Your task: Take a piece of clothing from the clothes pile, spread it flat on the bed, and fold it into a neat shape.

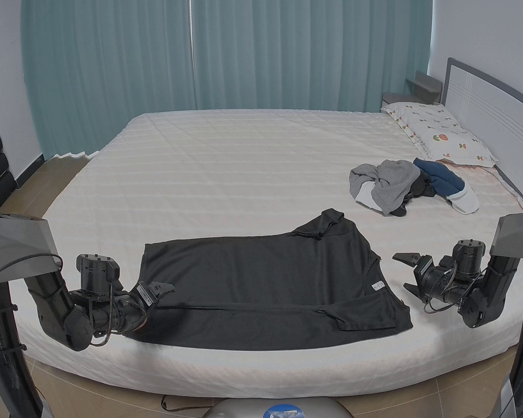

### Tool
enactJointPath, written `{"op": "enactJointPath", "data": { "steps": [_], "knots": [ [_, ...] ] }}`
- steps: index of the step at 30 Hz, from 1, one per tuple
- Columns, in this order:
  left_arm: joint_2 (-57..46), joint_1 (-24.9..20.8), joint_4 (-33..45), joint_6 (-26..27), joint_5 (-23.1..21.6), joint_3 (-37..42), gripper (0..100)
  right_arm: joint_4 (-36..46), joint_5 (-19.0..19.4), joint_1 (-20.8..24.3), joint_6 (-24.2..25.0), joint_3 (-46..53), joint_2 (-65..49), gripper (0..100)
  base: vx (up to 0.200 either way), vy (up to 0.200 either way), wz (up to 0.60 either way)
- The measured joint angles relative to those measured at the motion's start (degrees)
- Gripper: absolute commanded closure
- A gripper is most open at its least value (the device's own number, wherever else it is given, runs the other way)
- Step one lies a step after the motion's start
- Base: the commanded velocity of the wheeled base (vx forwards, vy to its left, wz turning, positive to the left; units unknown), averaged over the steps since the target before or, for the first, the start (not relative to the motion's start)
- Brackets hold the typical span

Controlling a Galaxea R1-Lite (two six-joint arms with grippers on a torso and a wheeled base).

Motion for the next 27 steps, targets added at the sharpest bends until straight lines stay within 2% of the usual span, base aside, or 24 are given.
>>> {"op": "enactJointPath", "data": {
  "steps": [10,16,27],
  "knots": [
    [3.08,-0.66,1.76,0.48,1.65,-3.84,0,-0.05,0.00,0.09,0.00,-0.06,0.07,0,0.000,0.000,0.00],
    [4.69,0.04,1.85,0.09,4.55,-7.84,0,-0.05,-0.09,0.09,-0.06,-0.06,0.29,0,0.000,0.000,0.00],
    [5.63,2.38,1.48,-5.52,4.68,-12.15,0,-0.07,-0.20,0.09,-0.15,-0.15,0.68,0,0.000,0.000,0.00]
  ]
}}
